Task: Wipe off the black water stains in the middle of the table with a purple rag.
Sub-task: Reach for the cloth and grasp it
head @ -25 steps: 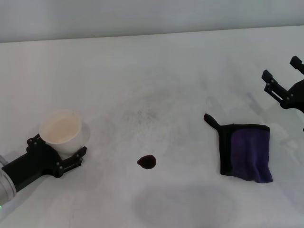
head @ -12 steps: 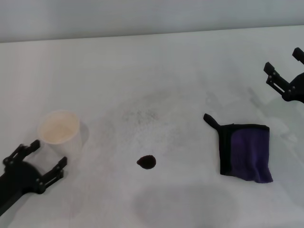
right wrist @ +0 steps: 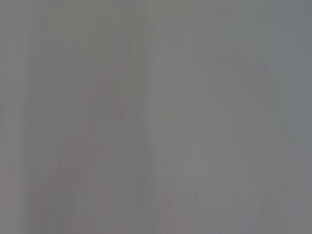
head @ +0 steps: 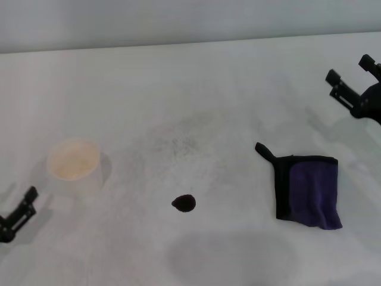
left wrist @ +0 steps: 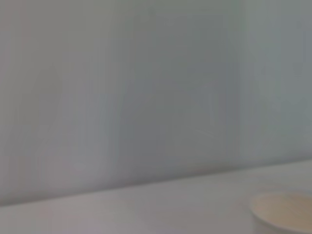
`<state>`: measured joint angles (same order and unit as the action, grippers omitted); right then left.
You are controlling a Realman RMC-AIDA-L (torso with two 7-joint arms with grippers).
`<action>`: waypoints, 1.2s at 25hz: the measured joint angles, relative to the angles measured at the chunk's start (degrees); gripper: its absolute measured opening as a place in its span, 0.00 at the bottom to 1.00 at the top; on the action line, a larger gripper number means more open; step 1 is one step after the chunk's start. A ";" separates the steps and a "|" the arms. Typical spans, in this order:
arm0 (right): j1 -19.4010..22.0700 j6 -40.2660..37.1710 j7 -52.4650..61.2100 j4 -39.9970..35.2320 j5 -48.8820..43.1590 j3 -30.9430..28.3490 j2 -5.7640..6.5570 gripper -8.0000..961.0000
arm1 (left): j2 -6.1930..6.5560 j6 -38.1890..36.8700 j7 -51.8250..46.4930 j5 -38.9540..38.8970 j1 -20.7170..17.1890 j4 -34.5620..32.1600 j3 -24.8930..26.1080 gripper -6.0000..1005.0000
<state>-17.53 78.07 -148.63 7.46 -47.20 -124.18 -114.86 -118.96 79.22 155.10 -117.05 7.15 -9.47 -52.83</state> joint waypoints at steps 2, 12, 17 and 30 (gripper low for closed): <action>-0.13 -0.53 7.95 0.72 -0.02 0.26 0.35 0.88 | 0.01 0.23 0.50 -2.07 -0.12 -0.32 0.03 0.85; -0.51 -4.84 55.29 11.50 -10.73 5.08 5.07 0.88 | 0.20 -0.41 2.63 -10.21 -0.14 -1.99 0.12 0.84; -1.10 -5.88 77.15 22.83 -29.68 5.18 7.56 0.88 | 0.42 -1.16 3.03 -10.51 -0.04 -4.05 0.21 0.84; -1.27 1.88 123.02 68.84 -83.04 9.18 0.11 0.88 | 0.43 -2.41 5.25 -10.60 1.04 -5.74 6.14 0.84</action>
<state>-18.80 79.94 -25.61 76.29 -130.24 -115.00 -114.75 -118.53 76.81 160.35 -127.65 8.19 -15.21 -46.69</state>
